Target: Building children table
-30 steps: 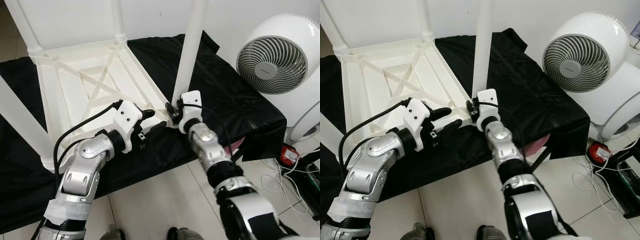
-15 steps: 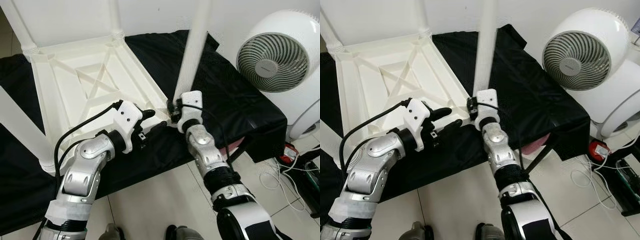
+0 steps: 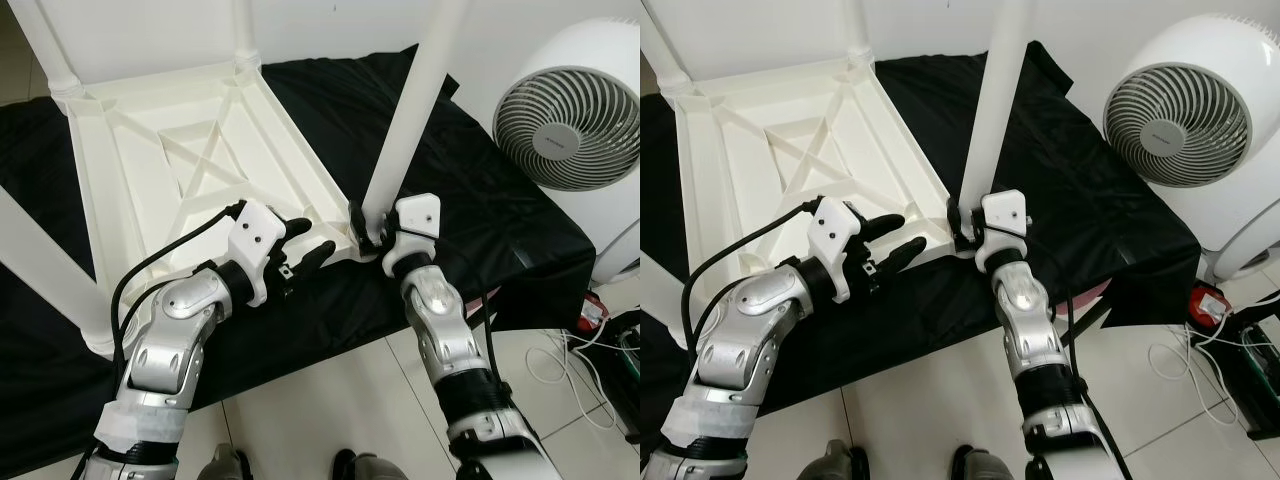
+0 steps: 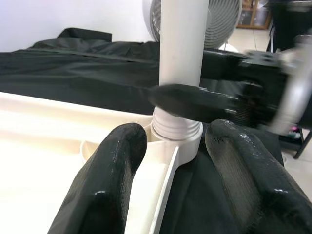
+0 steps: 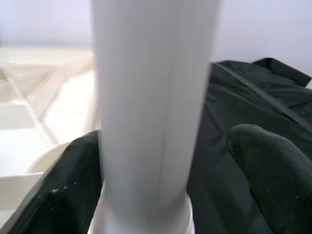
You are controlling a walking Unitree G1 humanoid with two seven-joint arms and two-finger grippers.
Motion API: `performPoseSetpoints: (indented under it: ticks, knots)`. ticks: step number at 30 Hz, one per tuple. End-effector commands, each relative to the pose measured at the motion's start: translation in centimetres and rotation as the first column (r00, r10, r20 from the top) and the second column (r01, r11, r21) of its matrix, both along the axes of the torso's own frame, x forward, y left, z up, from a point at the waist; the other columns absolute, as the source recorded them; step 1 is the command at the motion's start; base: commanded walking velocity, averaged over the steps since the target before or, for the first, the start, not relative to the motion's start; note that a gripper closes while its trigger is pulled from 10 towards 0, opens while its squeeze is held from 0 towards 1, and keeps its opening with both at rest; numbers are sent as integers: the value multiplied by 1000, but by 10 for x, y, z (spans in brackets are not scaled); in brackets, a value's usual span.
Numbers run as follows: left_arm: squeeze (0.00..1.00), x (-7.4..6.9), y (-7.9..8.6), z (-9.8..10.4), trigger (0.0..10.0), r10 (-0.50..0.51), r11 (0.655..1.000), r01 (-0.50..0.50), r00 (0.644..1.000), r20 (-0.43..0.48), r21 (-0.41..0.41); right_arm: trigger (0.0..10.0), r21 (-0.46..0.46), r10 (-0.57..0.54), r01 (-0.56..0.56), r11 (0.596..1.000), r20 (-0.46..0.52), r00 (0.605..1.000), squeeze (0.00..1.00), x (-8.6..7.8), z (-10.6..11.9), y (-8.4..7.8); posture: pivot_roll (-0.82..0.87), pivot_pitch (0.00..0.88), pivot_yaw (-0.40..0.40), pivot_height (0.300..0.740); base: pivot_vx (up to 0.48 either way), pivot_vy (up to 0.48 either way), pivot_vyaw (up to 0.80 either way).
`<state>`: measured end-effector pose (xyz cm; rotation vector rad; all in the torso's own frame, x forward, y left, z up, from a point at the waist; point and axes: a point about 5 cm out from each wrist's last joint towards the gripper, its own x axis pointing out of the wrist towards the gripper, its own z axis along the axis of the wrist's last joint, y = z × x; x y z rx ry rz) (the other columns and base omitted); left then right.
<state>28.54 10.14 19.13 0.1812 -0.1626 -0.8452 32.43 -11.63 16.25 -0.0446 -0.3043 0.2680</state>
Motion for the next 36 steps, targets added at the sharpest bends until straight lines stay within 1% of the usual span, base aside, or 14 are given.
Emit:
performPoseSetpoints:
  ticks: [1, 4, 9, 11, 15, 17, 20, 21, 22, 25, 27, 29, 31, 36]
  knots:
    - [0, 2, 6, 0, 10000, 129, 991, -129, 992, 10, -23, 10000, 1, 29, -29, 1000, 40, 999, 0, -13, 2, -4, -17, 147, -27, 740, 0, 0, 0]
    - [0, 2, 7, 1, 10000, 133, 991, -133, 991, 11, -22, 10000, -1, 33, -33, 999, 50, 998, 0, -18, 1, -5, -22, 149, -23, 740, 0, 0, 0]
    - [0, 3, 16, 3, 10000, 183, 981, -182, 983, 8, -61, 10000, -15, 86, -86, 996, 66, 994, 0, -47, -1, -10, -34, 153, -12, 740, 0, 0, 0]
    - [0, 3, 18, 4, 10000, 197, 978, -196, 980, 5, -74, 10000, -27, 102, -101, 995, 67, 992, 0, -51, -1, -10, -34, 153, -12, 740, 0, 0, 0]
    - [0, 1, 34, 6, 10000, 303, 945, -301, 953, -5, -126, 10000, -65, 146, -142, 988, 61, 987, 0, -58, 0, -11, -40, 160, -1, 740, 0, 0, 0]
    - [0, 1, 34, 6, 10000, 303, 945, -301, 953, -5, -126, 10000, -65, 146, -142, 988, 61, 987, 0, -58, 0, -11, -40, 160, -1, 740, 0, 0, 0]
    - [0, -5, 44, 9, 10000, 404, 900, -396, 915, 2, -183, 10000, -69, 166, -161, 985, 61, 984, 0, -60, 3, -8, -36, 163, 1, 740, 0, 0, 0]
    - [0, -5, 44, 9, 10000, 404, 900, -396, 915, 2, -183, 10000, -69, 166, -161, 985, 61, 984, 0, -60, 3, -8, -36, 163, 1, 740, 0, 0, 0]
    - [0, -13, 42, 9, 10000, 431, 879, -420, 902, 0, -223, 10000, -83, 197, -193, 978, 55, 979, 0, -63, 2, -2, -26, 167, -2, 740, 0, 0, 0]
    - [0, -15, 41, 9, 10000, 433, 876, -422, 901, -4, -234, 10000, -87, 211, -206, 975, 50, 976, 0, -64, 2, 0, -26, 167, -2, 740, 0, 0, 0]
    - [0, -20, 35, 5, 10000, 405, 888, -396, 914, -12, -233, 10000, -89, 258, -254, 963, 40, 965, 0, -67, 1, 4, -10, 172, -9, 740, 0, 0, 0]
    - [0, -30, 26, 0, 10000, 341, 916, -337, 940, -20, -217, 10000, -88, 344, -341, 936, 13, 939, 0, -72, 0, 11, -2, 173, -13, 740, 0, 0, 0]
    - [0, -34, 24, -4, 10000, 312, 927, -312, 949, -31, -207, 10000, -88, 383, -382, 920, -2, 924, 0, -73, 0, 12, -1, 172, -12, 740, 0, 0, 0]
    - [0, -35, 25, -6, 10000, 316, 924, -317, 948, -42, -212, 10000, -92, 386, -385, 918, -5, 922, 0, -72, 0, 12, -1, 170, -11, 740, 0, 0, 0]
